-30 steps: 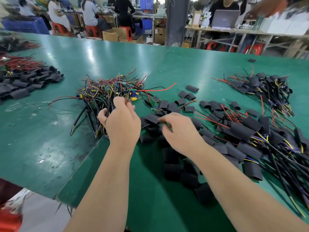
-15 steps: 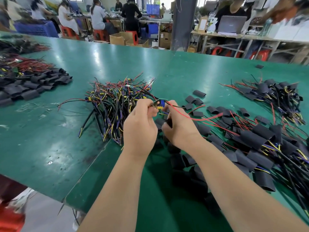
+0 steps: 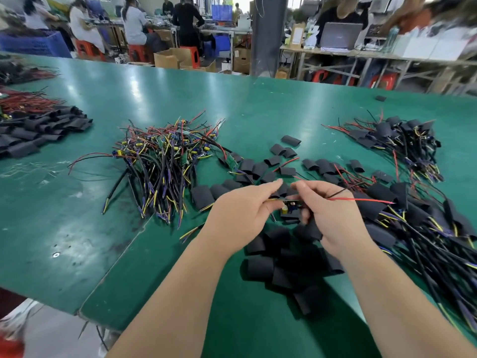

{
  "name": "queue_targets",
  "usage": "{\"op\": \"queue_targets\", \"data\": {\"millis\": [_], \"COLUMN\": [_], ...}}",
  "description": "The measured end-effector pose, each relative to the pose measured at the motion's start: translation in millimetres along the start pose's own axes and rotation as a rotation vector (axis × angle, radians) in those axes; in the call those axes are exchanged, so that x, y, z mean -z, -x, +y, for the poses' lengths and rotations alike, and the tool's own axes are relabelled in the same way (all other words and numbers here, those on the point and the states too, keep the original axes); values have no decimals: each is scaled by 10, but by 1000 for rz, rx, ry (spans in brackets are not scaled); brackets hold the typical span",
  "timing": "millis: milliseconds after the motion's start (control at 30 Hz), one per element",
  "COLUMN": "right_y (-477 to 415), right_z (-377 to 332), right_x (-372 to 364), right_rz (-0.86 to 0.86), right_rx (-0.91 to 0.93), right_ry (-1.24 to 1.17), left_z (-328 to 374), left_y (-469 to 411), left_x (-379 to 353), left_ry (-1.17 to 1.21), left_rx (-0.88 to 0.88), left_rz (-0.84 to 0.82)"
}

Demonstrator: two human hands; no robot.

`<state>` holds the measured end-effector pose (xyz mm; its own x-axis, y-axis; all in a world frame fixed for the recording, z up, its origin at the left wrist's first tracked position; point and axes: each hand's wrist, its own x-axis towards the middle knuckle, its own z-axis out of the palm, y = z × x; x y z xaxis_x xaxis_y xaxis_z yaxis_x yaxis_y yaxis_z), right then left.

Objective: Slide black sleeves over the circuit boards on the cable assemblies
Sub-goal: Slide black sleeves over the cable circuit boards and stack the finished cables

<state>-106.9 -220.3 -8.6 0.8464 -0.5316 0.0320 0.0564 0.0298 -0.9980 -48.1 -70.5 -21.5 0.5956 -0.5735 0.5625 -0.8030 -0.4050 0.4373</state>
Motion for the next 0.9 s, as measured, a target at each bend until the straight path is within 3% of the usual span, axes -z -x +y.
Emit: {"op": "queue_targets", "data": {"millis": [67, 267, 400, 533, 633, 700, 767, 900], "right_y": [-6, 7, 24, 24, 5, 27, 61, 81], "right_z": [-17, -47, -46, -34, 4, 37, 121, 286], "right_x": [34, 89, 93, 90, 92, 96, 74, 23], "right_rz": [24, -64, -66, -61, -37, 36, 7, -48], "right_rx": [-124, -478, -498, -478, -306, -59, 94, 170], "right_ry": [-145, -658, -741, -721, -436, 138, 552, 775], "left_z": [49, 50, 36, -5, -59, -111, -162, -191], "left_y": [-8, -6, -21, 8, -5, -23, -38, -14], "left_x": [-13, -64, -113, -176, -193, -161, -93, -12], "left_ry": [-87, -163, -316, -538, -445, -430, -375, -168], "left_rx": [-72, -239, -255, -131, 111, 232, 311, 420], "left_rz": [-10, 168, 75, -91, -189, -168, -133, -37]}}
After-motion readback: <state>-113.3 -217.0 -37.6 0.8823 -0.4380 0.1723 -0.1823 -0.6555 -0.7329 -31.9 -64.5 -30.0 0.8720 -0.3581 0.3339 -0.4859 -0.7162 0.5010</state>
